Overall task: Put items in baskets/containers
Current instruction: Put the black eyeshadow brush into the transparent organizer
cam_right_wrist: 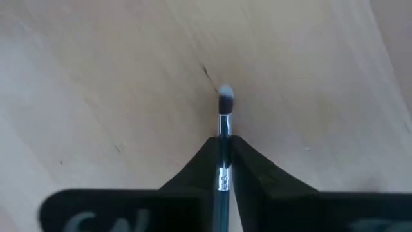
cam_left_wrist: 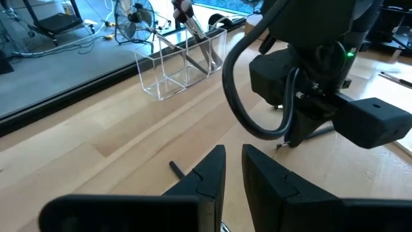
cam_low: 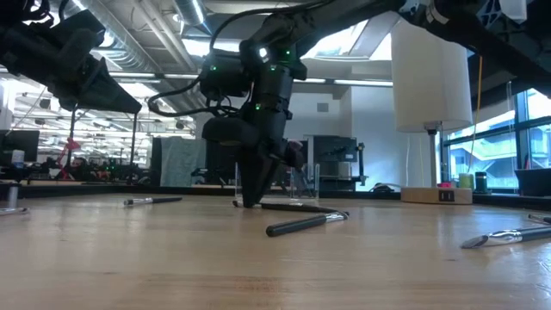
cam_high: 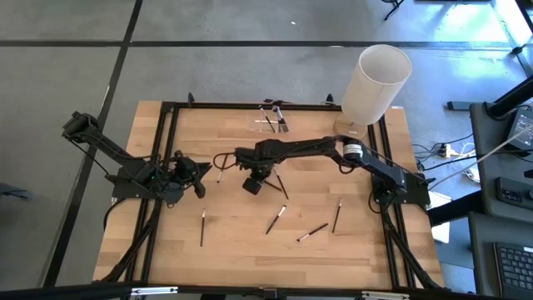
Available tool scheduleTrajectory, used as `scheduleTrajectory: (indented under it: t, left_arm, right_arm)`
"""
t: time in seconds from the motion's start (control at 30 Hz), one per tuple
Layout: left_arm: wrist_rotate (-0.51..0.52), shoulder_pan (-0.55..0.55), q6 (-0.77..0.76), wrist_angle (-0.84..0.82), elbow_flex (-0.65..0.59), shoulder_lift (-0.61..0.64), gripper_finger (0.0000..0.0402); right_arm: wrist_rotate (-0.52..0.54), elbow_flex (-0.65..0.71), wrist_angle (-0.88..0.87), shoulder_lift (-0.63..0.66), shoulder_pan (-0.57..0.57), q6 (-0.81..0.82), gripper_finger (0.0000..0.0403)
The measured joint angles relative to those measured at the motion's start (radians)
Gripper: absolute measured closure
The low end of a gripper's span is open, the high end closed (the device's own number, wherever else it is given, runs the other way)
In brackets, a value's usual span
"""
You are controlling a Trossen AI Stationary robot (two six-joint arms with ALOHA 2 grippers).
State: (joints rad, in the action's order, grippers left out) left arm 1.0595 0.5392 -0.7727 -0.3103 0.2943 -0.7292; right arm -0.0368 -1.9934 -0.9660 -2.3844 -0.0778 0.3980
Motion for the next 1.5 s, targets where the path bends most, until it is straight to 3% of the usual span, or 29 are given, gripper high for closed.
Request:
scheduleTrajectory:
  t: [0.2,0.4,0.63,0.8,1.17,1.37,1.5]
  left_arm:
    - [0.0,0.0,0.0,-0.001,0.0,0.0,0.0354]
    - [-0.003,0.0,0.001,-0.015,0.0,0.0,0.0354]
    - [-0.032,0.0,0.02,-0.015,0.0,0.0,0.0354]
    - [-0.09,0.0,0.027,-0.038,0.0,0.0,0.0354]
    - [-0.224,0.029,-0.016,-0.089,0.0,0.0,0.0354]
    - [-0.209,0.092,-0.097,-0.144,0.0,-0.006,0.0354]
    - [-0.122,0.127,-0.141,-0.155,0.0,-0.03,0.0354]
  right_arm:
    - [0.002,-0.018,0.015,0.008,-0.015,-0.046,0.0383]
    - [0.021,-0.139,0.053,0.04,-0.056,-0.111,0.0371]
    - [0.258,-0.324,0.087,0.068,-0.145,-0.211,0.0374]
    - [0.307,-0.346,0.217,0.096,-0.212,-0.267,0.0363]
    - [0.432,-0.078,0.615,0.157,-0.265,-0.326,0.0367]
    - [0.425,0.304,0.942,0.365,-0.264,-0.305,0.0367]
    - [0.284,0.598,1.319,0.492,-0.281,-0.269,0.0367]
